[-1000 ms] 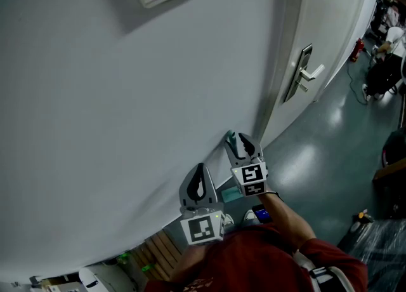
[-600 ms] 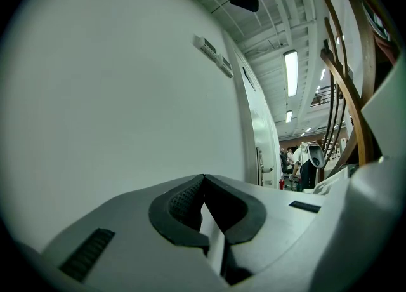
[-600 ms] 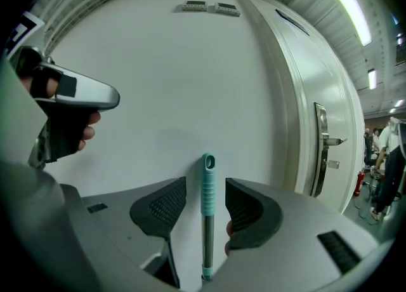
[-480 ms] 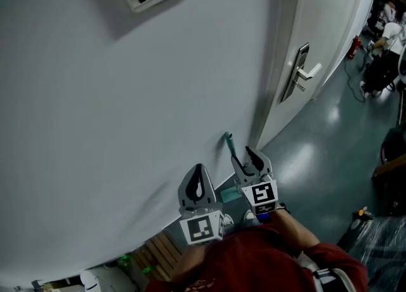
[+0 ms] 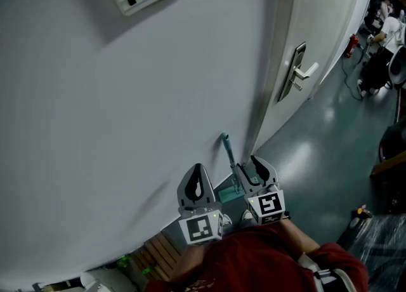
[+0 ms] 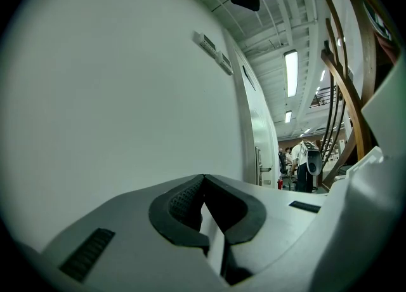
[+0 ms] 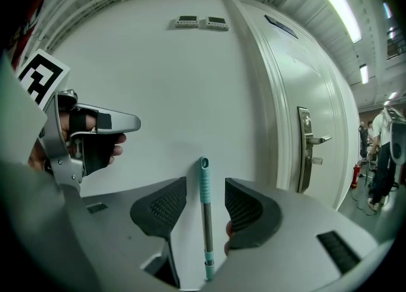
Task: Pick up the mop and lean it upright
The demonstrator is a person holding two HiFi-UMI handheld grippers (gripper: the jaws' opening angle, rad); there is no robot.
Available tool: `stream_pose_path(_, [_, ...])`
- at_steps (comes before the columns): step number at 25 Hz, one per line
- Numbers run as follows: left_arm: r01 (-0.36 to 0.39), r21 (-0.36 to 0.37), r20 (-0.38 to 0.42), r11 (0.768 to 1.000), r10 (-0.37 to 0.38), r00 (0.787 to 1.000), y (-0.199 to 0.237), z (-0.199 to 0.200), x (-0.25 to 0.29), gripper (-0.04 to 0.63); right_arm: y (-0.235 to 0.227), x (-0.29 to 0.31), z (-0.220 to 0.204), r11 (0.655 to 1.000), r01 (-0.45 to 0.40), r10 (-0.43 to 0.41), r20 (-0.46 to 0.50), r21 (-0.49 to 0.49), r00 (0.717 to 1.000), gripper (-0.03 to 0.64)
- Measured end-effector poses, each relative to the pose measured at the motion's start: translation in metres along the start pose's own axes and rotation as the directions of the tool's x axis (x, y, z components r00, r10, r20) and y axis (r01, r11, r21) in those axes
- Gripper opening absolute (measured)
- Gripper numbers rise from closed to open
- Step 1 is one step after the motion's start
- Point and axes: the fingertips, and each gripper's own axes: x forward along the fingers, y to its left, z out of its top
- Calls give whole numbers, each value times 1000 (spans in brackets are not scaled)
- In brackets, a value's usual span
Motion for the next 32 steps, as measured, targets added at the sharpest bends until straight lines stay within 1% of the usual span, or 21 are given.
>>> stream_pose_path(2, [2,0,-3,1000,-2,1000,-1,-1,0,12,2,-1,1,1000,-9,9,0,2,1000,194])
stream_pose_path(3, [3,0,-4,1000,-3,1000,-2,-1,1,12,2,-1,3,1000,-8,8,3,2,1000,175])
stream_pose_path(5, [4,2,-6,1000,-4,1000,-2,-1,1,12,0,-2,9,1000,3,-3,20,3,1000,122])
stream_pose_path(7, [3,3,-9,1000,-3,1000,-2,-2,1,12,-2,-4,18,1000,24,-24,40,10,999,51])
stream_pose_path(9, [2,2,-13,1000,-2,1000,-3,-3,0,12,-3,-5,22,999,34,-35,39,14,999,21])
stream_pose_path(17, [5,6,-13,1000,-5,1000,-5,-3,-1,12,-5,-6,22,999,50,-50,28,13,998,18])
stream_pose_path(19, [6,7,-13,1000,-6,1000,-5,-3,-1,12,-6,-7,28,999,48,-48,56,7,997,18])
stream_pose_path(23, [9,7,-12,1000,-9,1000,-6,-3,0,12,-5,-16,60,999,29,-31,145,17,989,18])
stream_pose_path(25, [10,-1,-13,1000,-10,1000,-7,-4,0,13,-6,-22,80,999,32,-35,151,25,988,18])
stream_pose_path(28, [13,-28,4,1000,-13,1000,-9,-2,0,12,-8,-30,104,999,48,-50,140,16,989,18])
stream_pose_path(32, [20,-30,14,999,-20,1000,-12,-1,0,12,-8,-28,108,999,46,-46,155,2,987,18])
